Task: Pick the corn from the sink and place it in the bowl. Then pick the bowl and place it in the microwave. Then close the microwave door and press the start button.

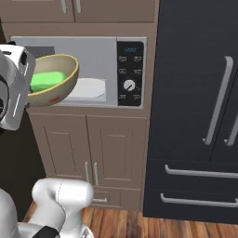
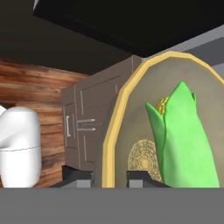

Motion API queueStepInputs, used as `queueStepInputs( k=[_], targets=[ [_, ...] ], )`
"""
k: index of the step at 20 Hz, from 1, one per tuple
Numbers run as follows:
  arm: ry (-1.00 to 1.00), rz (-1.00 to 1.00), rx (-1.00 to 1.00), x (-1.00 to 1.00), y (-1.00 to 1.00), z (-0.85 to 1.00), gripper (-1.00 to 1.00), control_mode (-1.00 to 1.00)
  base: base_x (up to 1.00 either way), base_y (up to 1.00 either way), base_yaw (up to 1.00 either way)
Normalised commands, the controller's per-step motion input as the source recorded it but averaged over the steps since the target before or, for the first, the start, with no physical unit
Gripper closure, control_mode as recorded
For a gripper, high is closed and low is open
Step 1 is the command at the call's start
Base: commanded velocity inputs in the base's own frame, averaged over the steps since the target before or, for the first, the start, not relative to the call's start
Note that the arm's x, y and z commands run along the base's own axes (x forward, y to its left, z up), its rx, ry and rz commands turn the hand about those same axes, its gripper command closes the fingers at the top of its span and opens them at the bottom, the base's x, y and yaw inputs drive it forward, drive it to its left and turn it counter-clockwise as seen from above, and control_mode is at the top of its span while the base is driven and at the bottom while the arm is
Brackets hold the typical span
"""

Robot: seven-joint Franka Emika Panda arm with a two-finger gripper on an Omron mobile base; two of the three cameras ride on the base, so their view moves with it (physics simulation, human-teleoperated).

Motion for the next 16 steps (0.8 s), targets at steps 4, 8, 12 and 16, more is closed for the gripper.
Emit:
queueStepInputs(
  k=[4, 8, 12, 16],
  targets=[
    [0.0, 0.0, 0.0, 0.0, 0.0, 0.0, 1.0, 1.0, 0.37, 0.07, 0.03],
    [0.0, 0.0, 0.0, 0.0, 0.0, 0.0, 1.0, 1.0, 0.4, 0.0, 0.08],
    [0.0, 0.0, 0.0, 0.0, 0.0, 0.0, 1.0, 1.0, 0.35, 0.0, 0.13],
    [0.0, 0.0, 0.0, 0.0, 0.0, 0.0, 1.0, 1.0, 0.19, -0.05, 0.15]
  ],
)
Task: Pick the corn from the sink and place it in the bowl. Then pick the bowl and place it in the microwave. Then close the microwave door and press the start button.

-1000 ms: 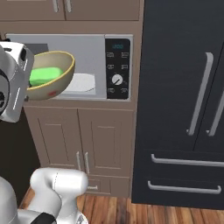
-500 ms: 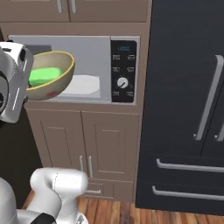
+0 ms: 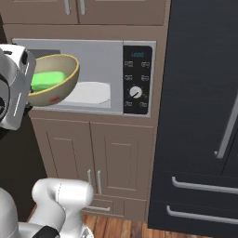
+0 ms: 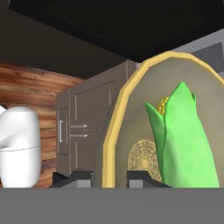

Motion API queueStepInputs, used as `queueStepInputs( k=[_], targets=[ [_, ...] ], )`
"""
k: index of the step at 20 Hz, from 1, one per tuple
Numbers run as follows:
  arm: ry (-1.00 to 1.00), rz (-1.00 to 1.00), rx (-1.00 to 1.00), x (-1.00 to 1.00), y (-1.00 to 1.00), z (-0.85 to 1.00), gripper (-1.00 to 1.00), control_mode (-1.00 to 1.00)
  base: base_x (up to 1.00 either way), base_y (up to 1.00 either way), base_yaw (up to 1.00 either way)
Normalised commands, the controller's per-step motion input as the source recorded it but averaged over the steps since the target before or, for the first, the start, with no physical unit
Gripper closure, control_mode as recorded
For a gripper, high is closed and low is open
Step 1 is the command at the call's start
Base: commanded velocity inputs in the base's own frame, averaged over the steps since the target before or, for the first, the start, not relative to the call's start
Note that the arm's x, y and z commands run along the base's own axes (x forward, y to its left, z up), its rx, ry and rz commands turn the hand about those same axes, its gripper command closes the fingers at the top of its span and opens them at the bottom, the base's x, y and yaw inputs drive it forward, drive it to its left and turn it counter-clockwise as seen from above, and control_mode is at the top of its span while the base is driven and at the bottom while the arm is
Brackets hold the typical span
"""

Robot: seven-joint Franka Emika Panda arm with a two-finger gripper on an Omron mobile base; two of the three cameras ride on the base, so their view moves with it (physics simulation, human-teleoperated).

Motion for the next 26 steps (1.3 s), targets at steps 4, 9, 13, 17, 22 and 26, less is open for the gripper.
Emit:
queueStepInputs(
  k=[4, 9, 13, 17, 22, 26],
  targets=[
    [0.0, 0.0, 0.0, 0.0, 0.0, 0.0, 1.0, 1.0, 0.12, -0.04, 0.1],
    [0.0, 0.0, 0.0, 0.0, 0.0, 0.0, 1.0, 1.0, 0.0, 0.02, 0.0],
    [0.0, 0.0, 0.0, 0.0, 0.0, 0.0, 1.0, 1.0, 0.0, 0.0, 0.0],
    [0.05, 0.03, 0.0, 0.0, 0.0, -0.08, 1.0, -1.0, 0.0, 0.0, 0.0],
    [0.11, 0.03, -0.04, -0.15, 0.12, -0.3, 1.0, -1.0, 0.0, 0.0, 0.0],
    [0.09, 0.05, -0.03, 0.44, 0.08, -0.61, 1.0, -1.0, 0.0, 0.0, 0.0]
  ],
)
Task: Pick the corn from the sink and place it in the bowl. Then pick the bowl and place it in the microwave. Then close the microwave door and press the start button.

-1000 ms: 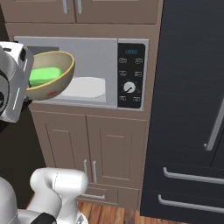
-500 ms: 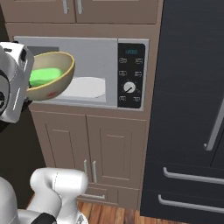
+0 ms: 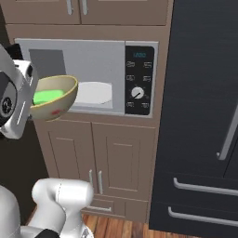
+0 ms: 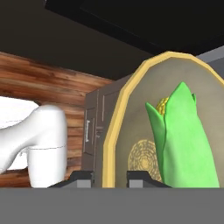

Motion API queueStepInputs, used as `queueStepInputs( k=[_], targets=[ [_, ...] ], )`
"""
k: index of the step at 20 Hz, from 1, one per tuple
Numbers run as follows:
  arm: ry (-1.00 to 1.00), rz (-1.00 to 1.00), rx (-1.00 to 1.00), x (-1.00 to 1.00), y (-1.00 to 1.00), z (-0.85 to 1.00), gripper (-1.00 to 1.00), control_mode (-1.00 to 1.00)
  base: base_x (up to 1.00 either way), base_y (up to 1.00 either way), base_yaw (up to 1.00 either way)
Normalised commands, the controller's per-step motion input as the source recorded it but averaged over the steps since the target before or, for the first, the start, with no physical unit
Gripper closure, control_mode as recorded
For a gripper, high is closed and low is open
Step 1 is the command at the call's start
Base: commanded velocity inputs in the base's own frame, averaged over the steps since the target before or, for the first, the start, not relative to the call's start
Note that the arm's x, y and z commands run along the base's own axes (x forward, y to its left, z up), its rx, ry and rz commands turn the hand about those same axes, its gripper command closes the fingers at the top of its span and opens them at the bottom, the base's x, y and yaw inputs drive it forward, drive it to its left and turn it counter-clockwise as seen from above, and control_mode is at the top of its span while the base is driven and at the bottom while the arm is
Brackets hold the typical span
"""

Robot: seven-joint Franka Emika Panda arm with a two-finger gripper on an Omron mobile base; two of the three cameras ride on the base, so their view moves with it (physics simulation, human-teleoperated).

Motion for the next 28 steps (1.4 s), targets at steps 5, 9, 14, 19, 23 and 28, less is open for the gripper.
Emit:
queueStepInputs(
  k=[5, 9, 14, 19, 23, 28],
  targets=[
    [0.03, 0.0, 0.0, 1.0, 0.09, -0.35, 1.0, -1.0, 0.0, 0.0, 0.0],
    [0.0, 0.0, 0.0, 0.82, 0.12, -0.06, 1.0, -1.0, 0.0, 0.0, 0.0],
    [-0.03, 0.01, 0.0, 0.32, 0.28, -0.05, 1.0, -1.0, 0.0, 0.0, 0.0],
    [0.0, 0.0, 0.0, 0.45, 0.45, -0.11, 1.0, -1.0, 0.0, 0.0, 0.0],
    [0.0, 0.0, 0.0, 0.69, 0.23, -0.01, 1.0, -1.0, 0.0, 0.0, 0.0],
    [0.04, 0.0, 0.0, 0.69, 0.0, -0.19, 1.0, -1.0, 0.0, 0.0, 0.0]
  ],
)
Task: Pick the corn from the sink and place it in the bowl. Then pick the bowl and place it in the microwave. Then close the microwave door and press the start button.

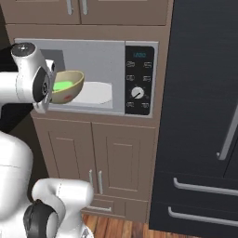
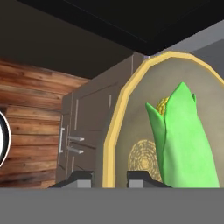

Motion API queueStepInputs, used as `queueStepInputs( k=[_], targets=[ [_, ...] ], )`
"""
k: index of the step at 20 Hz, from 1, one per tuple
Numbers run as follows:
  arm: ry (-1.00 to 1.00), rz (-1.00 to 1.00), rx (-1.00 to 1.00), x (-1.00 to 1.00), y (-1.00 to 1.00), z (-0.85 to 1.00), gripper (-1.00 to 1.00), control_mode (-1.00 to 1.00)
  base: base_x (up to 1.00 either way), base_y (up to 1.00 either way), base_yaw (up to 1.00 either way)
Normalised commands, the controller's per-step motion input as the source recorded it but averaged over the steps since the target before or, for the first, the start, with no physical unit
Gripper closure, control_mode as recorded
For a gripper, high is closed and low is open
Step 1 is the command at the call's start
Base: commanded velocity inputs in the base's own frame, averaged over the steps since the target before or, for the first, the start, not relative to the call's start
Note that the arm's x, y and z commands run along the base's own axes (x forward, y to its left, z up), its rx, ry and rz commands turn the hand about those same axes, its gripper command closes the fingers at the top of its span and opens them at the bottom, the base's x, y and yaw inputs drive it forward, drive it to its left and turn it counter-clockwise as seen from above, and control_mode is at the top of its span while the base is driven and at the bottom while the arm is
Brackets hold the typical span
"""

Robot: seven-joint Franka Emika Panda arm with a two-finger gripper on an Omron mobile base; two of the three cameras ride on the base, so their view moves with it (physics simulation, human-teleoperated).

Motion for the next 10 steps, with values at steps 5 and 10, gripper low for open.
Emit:
queueStepInputs(
  k=[5, 10],
  targets=[
    [0.06, 0.0, 0.0, 0.75, 0.04, -0.3, 1.0, -1.0, 0.0, 0.0, 0.0],
    [0.03, 0.0, 0.0, 0.8, 0.08, -0.2, 1.0, -1.0, 0.0, 0.0, 0.0]
  ],
)
